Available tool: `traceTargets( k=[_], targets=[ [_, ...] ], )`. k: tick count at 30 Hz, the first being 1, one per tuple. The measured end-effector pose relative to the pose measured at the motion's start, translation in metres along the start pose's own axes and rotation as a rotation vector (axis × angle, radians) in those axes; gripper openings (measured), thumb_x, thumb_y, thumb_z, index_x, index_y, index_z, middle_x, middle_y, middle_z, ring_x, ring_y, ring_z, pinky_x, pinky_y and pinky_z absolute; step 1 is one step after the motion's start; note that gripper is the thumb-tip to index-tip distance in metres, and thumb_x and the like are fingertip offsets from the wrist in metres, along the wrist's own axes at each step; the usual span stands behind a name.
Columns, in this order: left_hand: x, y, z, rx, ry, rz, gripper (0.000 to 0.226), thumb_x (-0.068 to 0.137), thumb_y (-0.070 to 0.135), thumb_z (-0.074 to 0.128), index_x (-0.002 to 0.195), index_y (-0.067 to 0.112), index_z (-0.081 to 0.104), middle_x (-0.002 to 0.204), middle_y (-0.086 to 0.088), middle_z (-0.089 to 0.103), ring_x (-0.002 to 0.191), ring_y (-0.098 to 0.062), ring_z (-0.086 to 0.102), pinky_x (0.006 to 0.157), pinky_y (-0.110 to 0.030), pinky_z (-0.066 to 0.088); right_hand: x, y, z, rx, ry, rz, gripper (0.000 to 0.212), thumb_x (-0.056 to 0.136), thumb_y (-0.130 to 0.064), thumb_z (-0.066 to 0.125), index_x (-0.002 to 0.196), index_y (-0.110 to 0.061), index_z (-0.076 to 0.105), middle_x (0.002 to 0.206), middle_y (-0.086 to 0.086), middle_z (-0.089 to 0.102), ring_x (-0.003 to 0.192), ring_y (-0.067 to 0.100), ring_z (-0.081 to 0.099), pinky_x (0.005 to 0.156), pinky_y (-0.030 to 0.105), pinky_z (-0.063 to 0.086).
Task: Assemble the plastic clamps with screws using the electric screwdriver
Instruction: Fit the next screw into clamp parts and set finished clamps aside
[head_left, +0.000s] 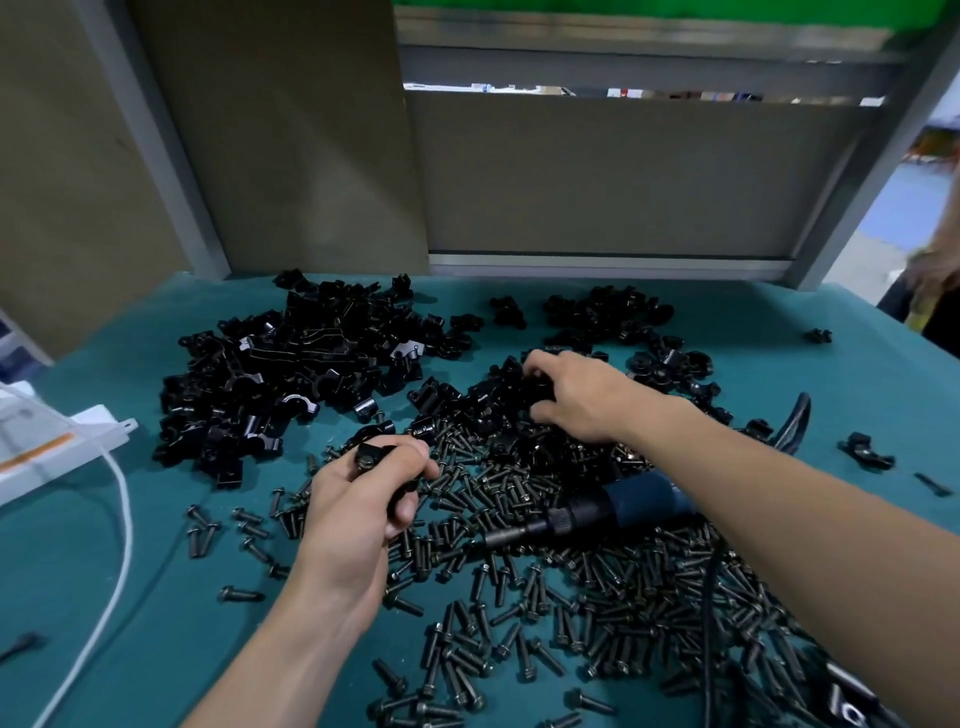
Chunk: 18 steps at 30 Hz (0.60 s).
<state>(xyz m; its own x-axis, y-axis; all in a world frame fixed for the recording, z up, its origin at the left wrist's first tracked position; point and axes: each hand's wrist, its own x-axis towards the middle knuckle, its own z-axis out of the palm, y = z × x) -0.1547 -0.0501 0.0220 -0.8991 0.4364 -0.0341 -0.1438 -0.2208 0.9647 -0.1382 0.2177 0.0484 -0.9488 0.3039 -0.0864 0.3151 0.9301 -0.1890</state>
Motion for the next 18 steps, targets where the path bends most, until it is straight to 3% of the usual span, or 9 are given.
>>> traceTargets(
  k=[4, 8, 11, 13, 16, 18],
  targets=[
    [0.0, 0.001, -0.001, -0.001, -0.003, 0.005, 0.033, 0.096, 0.013, 0.065, 0.066, 0.025, 0.074, 0.079, -0.001, 0.069, 0.051, -0.008, 0.043, 0.045, -0.016, 0.032, -0.001, 0.033, -0.001, -0.115, -0.015, 0.064, 0.032, 0.106, -0.027, 0.057, 0.137, -0.019, 0.059, 0.133, 0.01, 0.059, 0.104, 0.029, 0.061, 0.077, 0.03, 0.045],
    [0.002, 0.001, -0.001, -0.006, 0.011, 0.002, 0.034, 0.096, 0.012, 0.065, 0.067, 0.025, 0.075, 0.078, -0.001, 0.07, 0.05, -0.008, 0.043, 0.043, -0.015, 0.031, -0.007, 0.07, -0.02, -0.027, -0.054, 0.269, 0.038, 0.104, -0.03, 0.061, 0.138, -0.017, 0.053, 0.122, 0.017, 0.065, 0.089, 0.027, 0.057, 0.078, 0.032, 0.044],
    [0.002, 0.0, -0.001, -0.018, 0.006, -0.007, 0.033, 0.095, 0.012, 0.066, 0.067, 0.025, 0.075, 0.078, -0.002, 0.069, 0.05, -0.008, 0.043, 0.043, -0.015, 0.032, -0.019, 0.1, -0.032, -0.186, -0.09, 0.364, 0.03, 0.105, -0.018, 0.053, 0.135, -0.012, 0.053, 0.106, 0.009, 0.06, 0.1, 0.034, 0.061, 0.086, 0.04, 0.051],
    [0.002, -0.001, 0.0, -0.021, -0.001, -0.012, 0.031, 0.094, 0.012, 0.067, 0.067, 0.025, 0.075, 0.078, -0.003, 0.069, 0.05, -0.009, 0.043, 0.043, -0.015, 0.031, -0.03, 0.114, -0.037, -0.289, -0.077, 0.405, 0.031, 0.101, -0.01, 0.049, 0.131, -0.01, 0.057, 0.117, 0.011, 0.063, 0.109, 0.038, 0.062, 0.093, 0.046, 0.054],
    [0.003, -0.002, 0.001, -0.01, -0.009, -0.013, 0.029, 0.093, 0.01, 0.068, 0.068, 0.024, 0.075, 0.079, -0.003, 0.069, 0.05, -0.009, 0.043, 0.044, -0.016, 0.031, -0.037, 0.118, -0.038, -0.263, 0.076, 0.458, 0.029, 0.096, -0.007, 0.051, 0.123, -0.006, 0.061, 0.122, 0.018, 0.064, 0.103, 0.043, 0.061, 0.086, 0.047, 0.055],
    [0.004, -0.003, 0.0, -0.004, -0.002, -0.014, 0.028, 0.092, 0.011, 0.069, 0.068, 0.024, 0.076, 0.078, -0.003, 0.069, 0.051, -0.008, 0.044, 0.045, -0.016, 0.033, -0.039, 0.098, -0.04, -0.1, 0.196, 0.455, 0.03, 0.101, -0.011, 0.051, 0.13, -0.008, 0.059, 0.121, 0.021, 0.067, 0.097, 0.041, 0.063, 0.076, 0.04, 0.054]
  ],
)
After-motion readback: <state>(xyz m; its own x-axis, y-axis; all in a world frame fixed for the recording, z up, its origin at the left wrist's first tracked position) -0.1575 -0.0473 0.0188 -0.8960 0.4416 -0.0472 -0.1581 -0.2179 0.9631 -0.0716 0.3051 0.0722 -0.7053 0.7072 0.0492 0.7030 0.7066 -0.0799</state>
